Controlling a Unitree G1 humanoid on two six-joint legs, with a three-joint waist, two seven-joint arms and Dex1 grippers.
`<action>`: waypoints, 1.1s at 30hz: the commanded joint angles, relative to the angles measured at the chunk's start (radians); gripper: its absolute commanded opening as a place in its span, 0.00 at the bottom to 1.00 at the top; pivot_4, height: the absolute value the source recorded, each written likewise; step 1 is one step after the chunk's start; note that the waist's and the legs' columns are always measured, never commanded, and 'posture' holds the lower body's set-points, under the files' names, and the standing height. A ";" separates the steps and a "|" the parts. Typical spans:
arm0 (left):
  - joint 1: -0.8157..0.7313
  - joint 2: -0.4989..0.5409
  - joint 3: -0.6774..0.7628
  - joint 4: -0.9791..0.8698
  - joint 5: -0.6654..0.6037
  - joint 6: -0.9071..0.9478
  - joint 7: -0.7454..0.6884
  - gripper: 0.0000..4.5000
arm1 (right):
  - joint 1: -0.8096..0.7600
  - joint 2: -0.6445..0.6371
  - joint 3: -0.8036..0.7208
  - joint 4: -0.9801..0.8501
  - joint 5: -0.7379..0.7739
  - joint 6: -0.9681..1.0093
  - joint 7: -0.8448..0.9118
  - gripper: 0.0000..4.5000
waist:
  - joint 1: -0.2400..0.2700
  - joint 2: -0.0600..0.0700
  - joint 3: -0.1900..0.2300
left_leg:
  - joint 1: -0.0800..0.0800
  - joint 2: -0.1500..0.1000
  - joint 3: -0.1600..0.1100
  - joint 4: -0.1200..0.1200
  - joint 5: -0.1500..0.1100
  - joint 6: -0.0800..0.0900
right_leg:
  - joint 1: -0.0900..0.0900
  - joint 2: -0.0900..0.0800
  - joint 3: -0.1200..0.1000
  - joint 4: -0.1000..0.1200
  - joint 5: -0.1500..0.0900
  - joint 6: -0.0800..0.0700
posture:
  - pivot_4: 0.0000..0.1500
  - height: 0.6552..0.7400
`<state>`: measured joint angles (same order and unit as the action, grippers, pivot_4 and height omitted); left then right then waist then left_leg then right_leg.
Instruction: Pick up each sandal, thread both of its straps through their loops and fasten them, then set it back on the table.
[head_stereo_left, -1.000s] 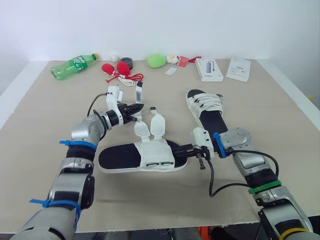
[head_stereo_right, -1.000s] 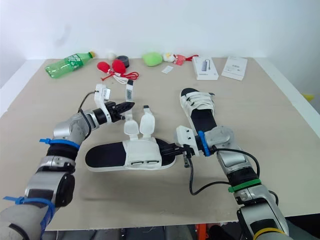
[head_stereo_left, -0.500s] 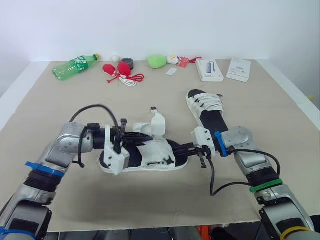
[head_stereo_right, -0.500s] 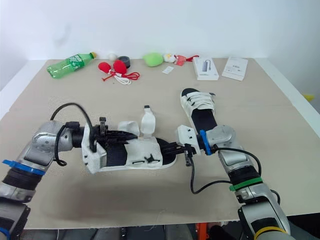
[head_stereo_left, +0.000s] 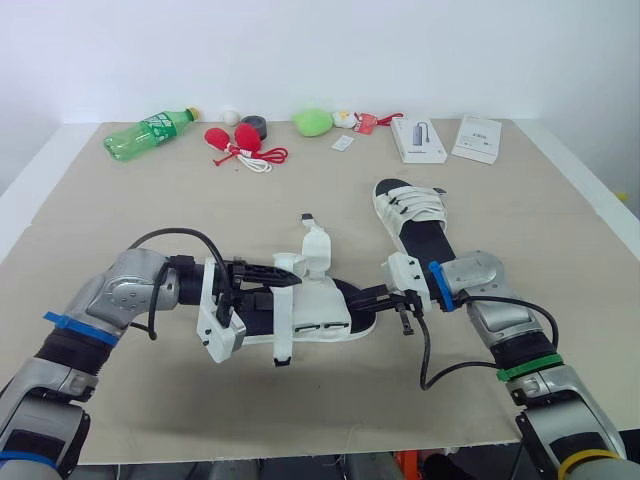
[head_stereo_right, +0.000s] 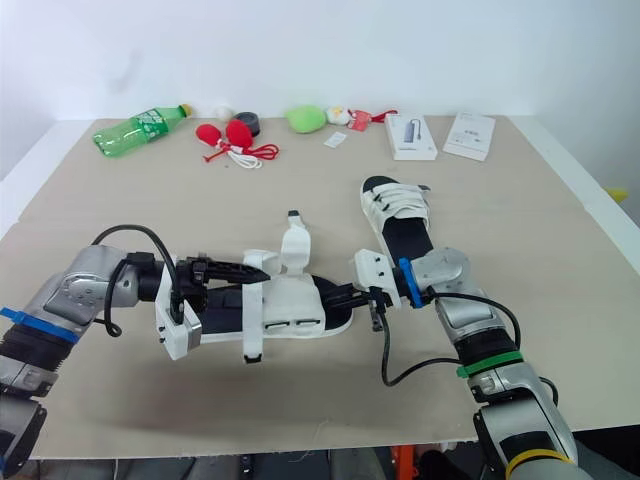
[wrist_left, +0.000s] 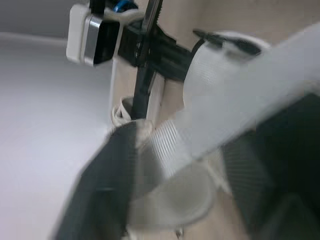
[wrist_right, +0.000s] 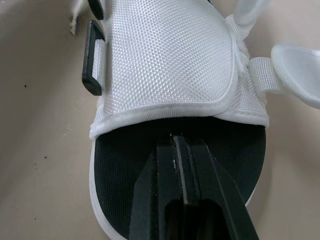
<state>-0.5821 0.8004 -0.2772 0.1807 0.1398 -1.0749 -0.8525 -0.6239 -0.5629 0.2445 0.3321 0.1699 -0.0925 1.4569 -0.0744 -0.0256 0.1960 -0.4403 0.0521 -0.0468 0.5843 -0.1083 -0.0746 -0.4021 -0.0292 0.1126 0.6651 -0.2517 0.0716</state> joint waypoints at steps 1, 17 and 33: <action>0.056 0.047 0.037 -0.112 -0.090 0.124 0.002 0.67 | -0.017 -0.004 0.010 0.016 -0.011 -0.009 0.014 0.00 | 0.000 0.000 0.000 | 0.000 0.000 0.000 0.000 0.000 0.000 | 0.000 0.000 0.000 0.000 0.000 0.000 | 1.00 1.00; 0.588 0.241 0.338 -0.666 -0.867 1.286 0.045 0.67 | -0.070 0.023 0.034 0.105 -0.013 -0.043 0.056 0.00 | -0.004 0.000 0.000 | 0.001 0.005 0.004 -0.001 0.000 0.000 | -0.002 0.001 0.000 0.001 0.000 -0.003 | 1.00 1.00; 0.574 0.107 0.279 -0.744 -1.198 1.759 0.162 0.67 | -0.089 0.032 0.033 0.133 -0.022 -0.058 0.069 0.00 | -0.004 -0.001 0.000 | 0.002 0.008 0.004 0.001 -0.001 -0.002 | -0.005 0.004 -0.001 0.000 0.001 -0.007 | 1.00 1.00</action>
<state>0.0048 0.9141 0.0035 -0.5477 -1.0775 0.6764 -0.6730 -0.7130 -0.5207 0.2740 0.4728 0.1623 -0.1512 1.5209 -0.0779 -0.0266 0.1961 -0.4384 0.0601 -0.0429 0.5853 -0.1095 -0.0765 -0.4068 -0.0252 0.1111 0.6656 -0.2503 0.0648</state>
